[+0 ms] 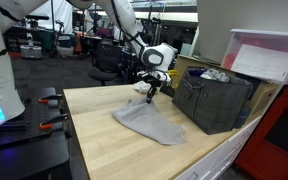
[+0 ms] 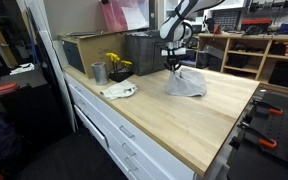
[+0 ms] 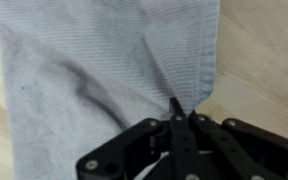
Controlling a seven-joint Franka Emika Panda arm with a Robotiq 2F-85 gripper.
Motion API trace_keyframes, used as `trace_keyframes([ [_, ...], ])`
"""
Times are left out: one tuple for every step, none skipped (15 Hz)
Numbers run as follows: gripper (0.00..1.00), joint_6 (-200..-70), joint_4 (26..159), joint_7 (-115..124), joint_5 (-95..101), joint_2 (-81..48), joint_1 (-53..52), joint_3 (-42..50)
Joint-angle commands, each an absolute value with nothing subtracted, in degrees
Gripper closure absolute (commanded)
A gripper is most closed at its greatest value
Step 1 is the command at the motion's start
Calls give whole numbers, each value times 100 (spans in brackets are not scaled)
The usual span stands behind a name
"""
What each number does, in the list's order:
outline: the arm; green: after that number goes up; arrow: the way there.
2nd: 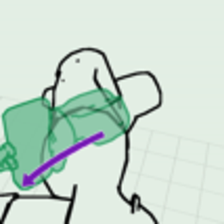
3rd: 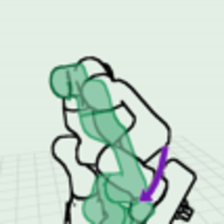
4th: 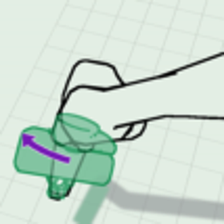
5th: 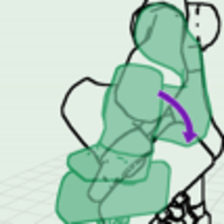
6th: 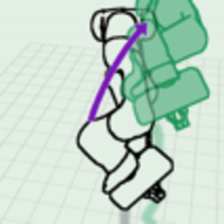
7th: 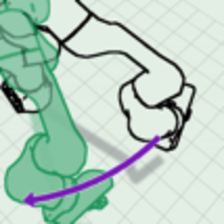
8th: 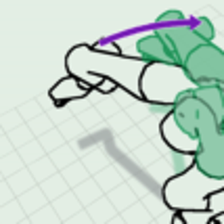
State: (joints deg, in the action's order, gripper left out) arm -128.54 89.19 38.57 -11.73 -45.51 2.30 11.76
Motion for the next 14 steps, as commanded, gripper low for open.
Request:
trace_keyframes([
  [99,-12416,8996,3708,-1079,-3947,174,964],
  [99,-12336,8949,3634,-1080,-3862,145,875],
  [99,-12277,8911,3534,-1078,-3785,106,785],
  [99,-12223,8871,3423,-1084,-3732,79,684],
  [99,-12171,8839,3275,-1083,-3683,41,587],
  [99,-12150,8817,3090,-1113,-3636,12,469],
  [99,-12102,8807,2990,-1111,-3594,-41,401],
  [72,-12047,8822,2748,-1112,-3533,-59,302],
  [71,-12013,8855,2597,-1119,-3482,-85,253],
  [64,-11990,8905,2436,-1163,-3421,-68,193],
  [57,-11957,8940,2323,-1197,-3374,-50,160],
  [51,-11924,8983,2175,-1286,-3318,25,115],
  [42,-11885,9027,2039,-1370,-3261,99,93],
  [35,-11872,9097,1967,-1445,-3193,170,125],
])
